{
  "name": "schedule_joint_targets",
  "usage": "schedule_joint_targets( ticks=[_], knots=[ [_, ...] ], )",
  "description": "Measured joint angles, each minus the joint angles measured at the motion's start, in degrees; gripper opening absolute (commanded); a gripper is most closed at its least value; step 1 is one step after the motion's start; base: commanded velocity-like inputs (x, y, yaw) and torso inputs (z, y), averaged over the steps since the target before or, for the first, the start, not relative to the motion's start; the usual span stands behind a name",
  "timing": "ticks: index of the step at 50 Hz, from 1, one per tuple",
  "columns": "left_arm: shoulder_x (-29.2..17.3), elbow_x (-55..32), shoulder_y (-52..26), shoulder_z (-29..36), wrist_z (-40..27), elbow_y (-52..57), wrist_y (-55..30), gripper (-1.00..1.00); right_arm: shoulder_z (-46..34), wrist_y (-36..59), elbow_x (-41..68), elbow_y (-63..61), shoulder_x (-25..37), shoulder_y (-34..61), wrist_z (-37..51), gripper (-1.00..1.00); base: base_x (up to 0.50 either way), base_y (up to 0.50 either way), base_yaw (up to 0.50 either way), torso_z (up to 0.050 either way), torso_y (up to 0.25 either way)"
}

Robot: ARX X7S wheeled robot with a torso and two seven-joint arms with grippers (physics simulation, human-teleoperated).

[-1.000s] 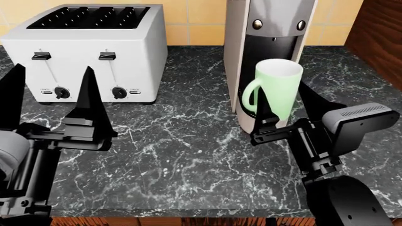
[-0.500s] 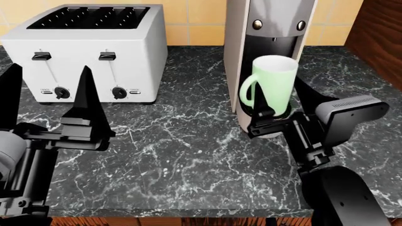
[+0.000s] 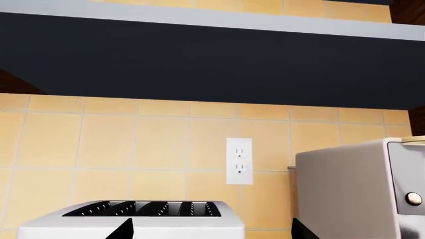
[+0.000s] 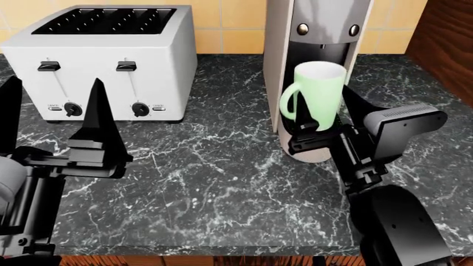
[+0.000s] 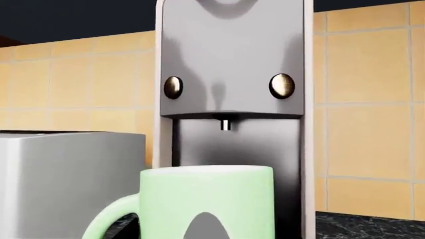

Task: Pick the mug from the cabinet, place it under the coffee machine dispenser, and press the start button.

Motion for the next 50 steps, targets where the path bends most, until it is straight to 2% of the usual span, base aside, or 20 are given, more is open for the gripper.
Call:
schedule_joint_targets(
  ticks=[50],
  knots=[
    [-1.01,0.17,0.83,0.1,-0.56,0.01,1.46,1.0,-0.93,-1.67,-0.35,5.04,0.15,3.16,-0.96,-1.0,0.0,0.0,0.0,0.0,-0.001]
  ],
)
